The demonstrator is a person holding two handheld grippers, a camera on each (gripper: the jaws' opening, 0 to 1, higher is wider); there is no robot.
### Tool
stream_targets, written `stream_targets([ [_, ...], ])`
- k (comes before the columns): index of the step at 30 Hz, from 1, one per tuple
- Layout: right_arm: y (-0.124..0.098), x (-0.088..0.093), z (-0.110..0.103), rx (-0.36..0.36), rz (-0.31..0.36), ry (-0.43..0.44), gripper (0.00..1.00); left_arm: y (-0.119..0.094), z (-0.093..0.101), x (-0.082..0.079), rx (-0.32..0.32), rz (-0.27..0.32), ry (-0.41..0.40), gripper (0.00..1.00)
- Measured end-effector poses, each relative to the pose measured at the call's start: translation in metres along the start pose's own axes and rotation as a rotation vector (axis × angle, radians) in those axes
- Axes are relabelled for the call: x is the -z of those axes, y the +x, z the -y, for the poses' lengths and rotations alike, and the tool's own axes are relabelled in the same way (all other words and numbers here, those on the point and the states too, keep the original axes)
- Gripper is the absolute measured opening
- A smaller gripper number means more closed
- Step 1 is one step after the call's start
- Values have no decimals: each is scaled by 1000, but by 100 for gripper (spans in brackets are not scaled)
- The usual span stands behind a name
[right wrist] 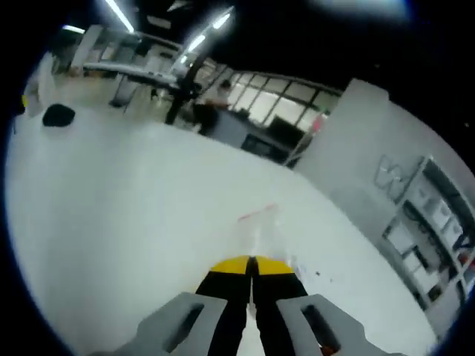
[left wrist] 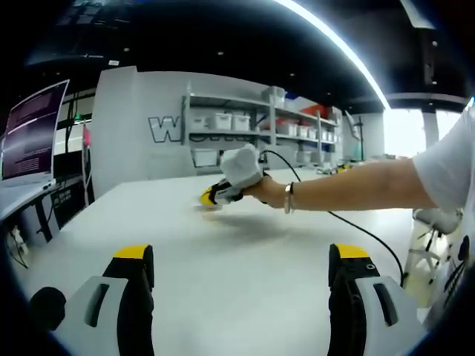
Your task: Open the resealable bag by pulling the two sides of the seal apart until the entire bag opening is separated and visibly accessible.
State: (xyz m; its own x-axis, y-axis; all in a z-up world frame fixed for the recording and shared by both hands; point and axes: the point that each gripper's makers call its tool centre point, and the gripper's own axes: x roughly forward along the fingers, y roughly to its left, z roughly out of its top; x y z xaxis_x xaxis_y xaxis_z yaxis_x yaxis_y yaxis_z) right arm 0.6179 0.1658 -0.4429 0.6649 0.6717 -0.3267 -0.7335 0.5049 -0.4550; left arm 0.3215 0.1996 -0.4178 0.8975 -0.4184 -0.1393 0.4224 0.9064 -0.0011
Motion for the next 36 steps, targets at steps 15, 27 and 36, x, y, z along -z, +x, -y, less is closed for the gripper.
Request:
stream_targets([
  [15, -47, -25, 48, 71, 146, 245, 0, -3, 10, -6, 8, 13, -8, 96],
  [27, -68, -33, 45, 78, 175, 262, 0, -9, 17, -8, 12, 23, -20, 96],
  [36, -83, -41, 46, 86, 192, 265, 0, -11, 16, -4, 5, 11, -12, 96],
])
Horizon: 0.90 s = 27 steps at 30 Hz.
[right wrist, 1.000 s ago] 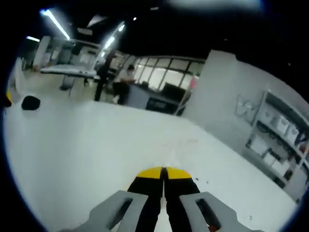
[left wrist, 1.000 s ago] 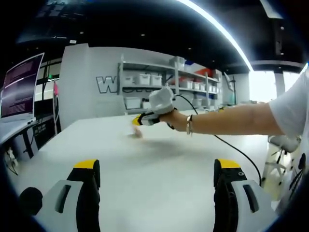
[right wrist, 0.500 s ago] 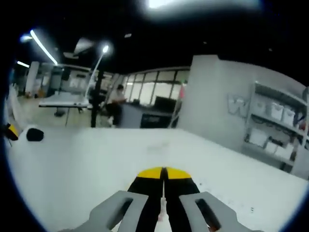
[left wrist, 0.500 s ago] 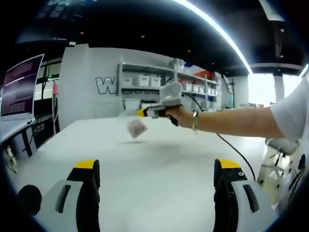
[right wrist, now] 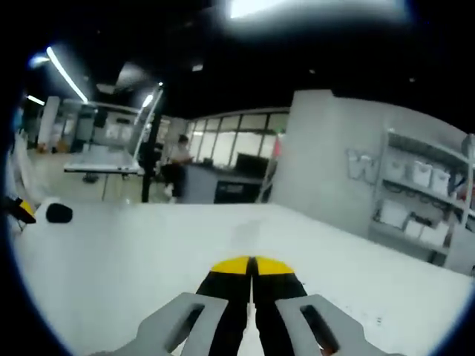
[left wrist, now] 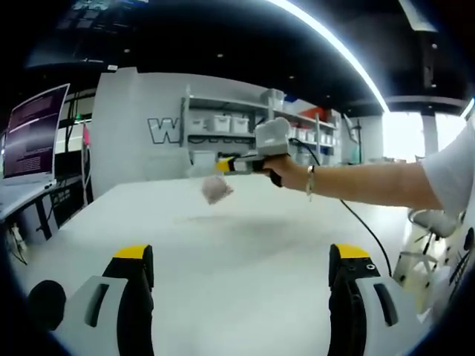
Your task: Open the resealable bag by pulling the two sides of the seal apart until the entire bag opening is separated and visibly accessible.
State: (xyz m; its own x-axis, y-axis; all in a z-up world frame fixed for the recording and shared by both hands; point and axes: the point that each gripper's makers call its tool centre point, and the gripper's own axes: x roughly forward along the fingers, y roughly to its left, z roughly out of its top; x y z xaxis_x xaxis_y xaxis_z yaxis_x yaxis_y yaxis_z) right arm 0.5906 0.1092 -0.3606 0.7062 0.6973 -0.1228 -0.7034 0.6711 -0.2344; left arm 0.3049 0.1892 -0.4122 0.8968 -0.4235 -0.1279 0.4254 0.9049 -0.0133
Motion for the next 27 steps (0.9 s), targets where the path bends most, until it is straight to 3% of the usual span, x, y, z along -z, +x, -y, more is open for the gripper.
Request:
stream_targets([
  [27, -36, -7, -4, 20, 25, -14, 0, -8, 14, 1, 19, 8, -3, 96],
])
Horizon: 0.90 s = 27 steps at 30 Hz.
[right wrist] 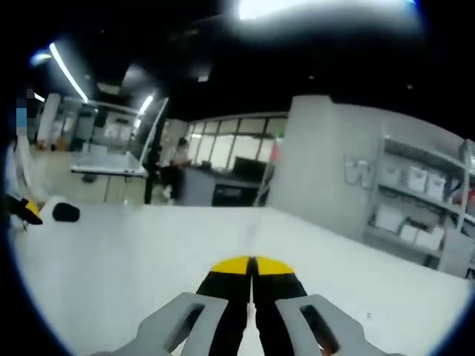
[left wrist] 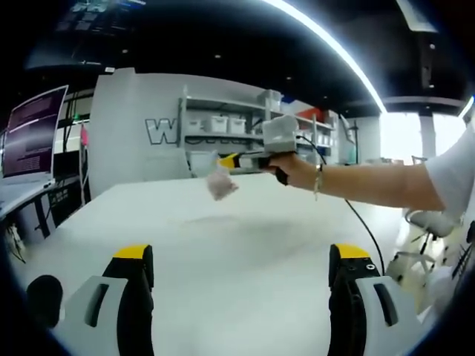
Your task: Open the resealable bag by pulling the two sides of the seal apart until the entire bag opening is separated and visibly accessible.
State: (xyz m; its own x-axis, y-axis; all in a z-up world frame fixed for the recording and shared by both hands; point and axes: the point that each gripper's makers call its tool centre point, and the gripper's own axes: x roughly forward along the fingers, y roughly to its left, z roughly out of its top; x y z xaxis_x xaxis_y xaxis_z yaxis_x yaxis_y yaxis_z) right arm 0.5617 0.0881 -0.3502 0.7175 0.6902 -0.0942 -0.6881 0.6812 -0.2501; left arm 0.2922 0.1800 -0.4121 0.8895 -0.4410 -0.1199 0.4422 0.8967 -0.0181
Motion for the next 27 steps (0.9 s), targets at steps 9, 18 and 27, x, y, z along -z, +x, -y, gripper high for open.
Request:
stream_targets([
  [9, -14, -2, -4, 2, 21, 2, 0, 1, 9, 1, 17, -2, 0, 96],
  [18, -30, 1, -2, 10, 37, 18, 0, 2, 14, 1, 27, -2, -4, 96],
  [27, -51, 0, -4, 15, 65, 28, 0, 4, 20, 3, 41, -6, -1, 96],
])
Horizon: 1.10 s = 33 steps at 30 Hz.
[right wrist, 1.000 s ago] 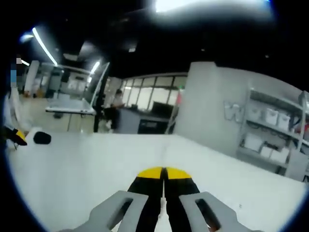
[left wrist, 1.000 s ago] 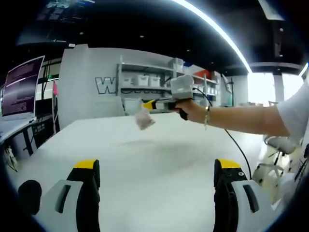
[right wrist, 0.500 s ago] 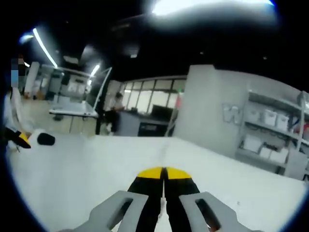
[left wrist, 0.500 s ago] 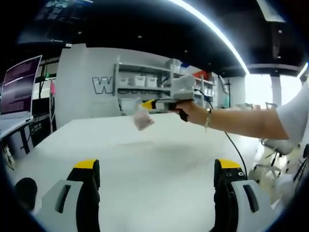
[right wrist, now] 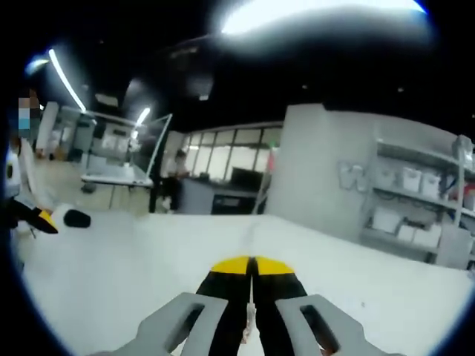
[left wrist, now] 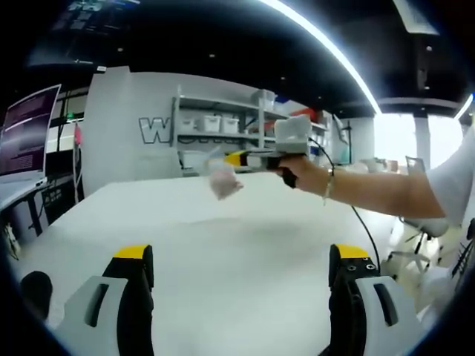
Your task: Open the resealable bag by pulling the two sides of the seal apart until the entire bag opening is separated and visibly accessible.
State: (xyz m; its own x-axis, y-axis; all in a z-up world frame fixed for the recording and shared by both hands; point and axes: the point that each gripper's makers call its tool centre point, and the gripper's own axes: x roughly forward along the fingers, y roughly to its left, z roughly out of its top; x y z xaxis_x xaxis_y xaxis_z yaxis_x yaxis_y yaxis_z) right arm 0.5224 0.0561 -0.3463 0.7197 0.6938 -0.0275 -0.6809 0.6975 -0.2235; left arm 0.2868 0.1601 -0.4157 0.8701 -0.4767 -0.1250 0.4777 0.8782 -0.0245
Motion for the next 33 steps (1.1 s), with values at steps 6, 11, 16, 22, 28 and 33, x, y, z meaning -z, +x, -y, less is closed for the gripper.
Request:
stream_targets([
  [6, -13, 2, -3, -3, 10, 3, 0, 0, 3, 1, 6, 1, -3, 96],
  [11, -27, -1, -7, -6, 31, 11, 0, 0, 5, 1, 9, 0, -2, 96],
  [16, -40, -3, -14, -13, 44, 1, 0, 0, 8, 3, 11, -3, -3, 96],
  [22, -59, -13, -23, -23, 79, 1, 0, 0, 12, 3, 19, -2, -6, 96],
  [28, -75, -16, -31, -31, 98, 7, 0, -1, 15, 4, 25, -2, -6, 96],
  [33, -87, -20, -38, -38, 114, -3, 0, -1, 17, 4, 27, -3, -8, 96],
])
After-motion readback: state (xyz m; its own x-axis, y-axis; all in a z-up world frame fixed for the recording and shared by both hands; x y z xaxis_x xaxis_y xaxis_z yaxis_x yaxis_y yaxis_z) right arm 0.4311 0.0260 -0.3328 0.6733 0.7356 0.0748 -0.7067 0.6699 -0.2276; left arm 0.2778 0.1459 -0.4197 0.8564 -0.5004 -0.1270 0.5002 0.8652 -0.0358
